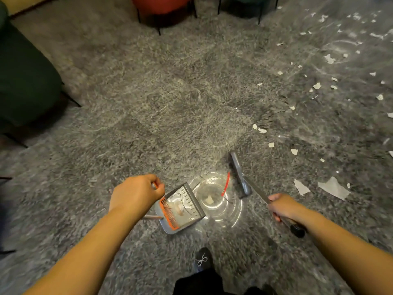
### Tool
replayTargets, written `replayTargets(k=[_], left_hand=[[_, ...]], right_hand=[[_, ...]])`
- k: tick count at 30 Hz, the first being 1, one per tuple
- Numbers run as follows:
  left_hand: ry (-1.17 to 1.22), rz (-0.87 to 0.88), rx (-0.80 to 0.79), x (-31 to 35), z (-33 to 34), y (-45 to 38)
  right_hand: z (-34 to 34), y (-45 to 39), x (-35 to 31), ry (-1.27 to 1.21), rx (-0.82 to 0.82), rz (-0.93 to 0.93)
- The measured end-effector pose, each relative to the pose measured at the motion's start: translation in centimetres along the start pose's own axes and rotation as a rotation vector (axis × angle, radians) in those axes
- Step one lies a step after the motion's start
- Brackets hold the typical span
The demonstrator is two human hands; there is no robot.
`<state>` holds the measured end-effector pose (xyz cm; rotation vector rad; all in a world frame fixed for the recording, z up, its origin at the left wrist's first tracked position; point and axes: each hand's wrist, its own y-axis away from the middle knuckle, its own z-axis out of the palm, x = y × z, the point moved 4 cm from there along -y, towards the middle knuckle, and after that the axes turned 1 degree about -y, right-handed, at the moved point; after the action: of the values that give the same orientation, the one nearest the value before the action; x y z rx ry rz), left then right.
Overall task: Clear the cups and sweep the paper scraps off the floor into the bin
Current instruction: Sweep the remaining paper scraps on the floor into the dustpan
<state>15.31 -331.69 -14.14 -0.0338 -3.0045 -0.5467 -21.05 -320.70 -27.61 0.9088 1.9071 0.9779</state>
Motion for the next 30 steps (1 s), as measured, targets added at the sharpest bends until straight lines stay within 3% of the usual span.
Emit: replayTargets(k=[6,15,20,30], left_hand=[[-0.039,0.076,-0.028,-0.3,-0.2,-3.4],[-0.031,0.112,-0.014,-1.8,-0.4,-3.8],[-0.006,0.11,-0.004,-2.0,-0.1,-3.1],[0.066,0.13,0.001,0.4,-0.9,-2.2]], right_hand=[[2.4,-2.4,-3.1,0.099,0.022,0.023],[9.8,0.0,-6.6,0.262,-0.2,-0.034],[12.6,2.1,-6.7,0.189,-0.277,-0.091],[9.8,4.8,-1.0,-0.202,-0.191,-0.102]])
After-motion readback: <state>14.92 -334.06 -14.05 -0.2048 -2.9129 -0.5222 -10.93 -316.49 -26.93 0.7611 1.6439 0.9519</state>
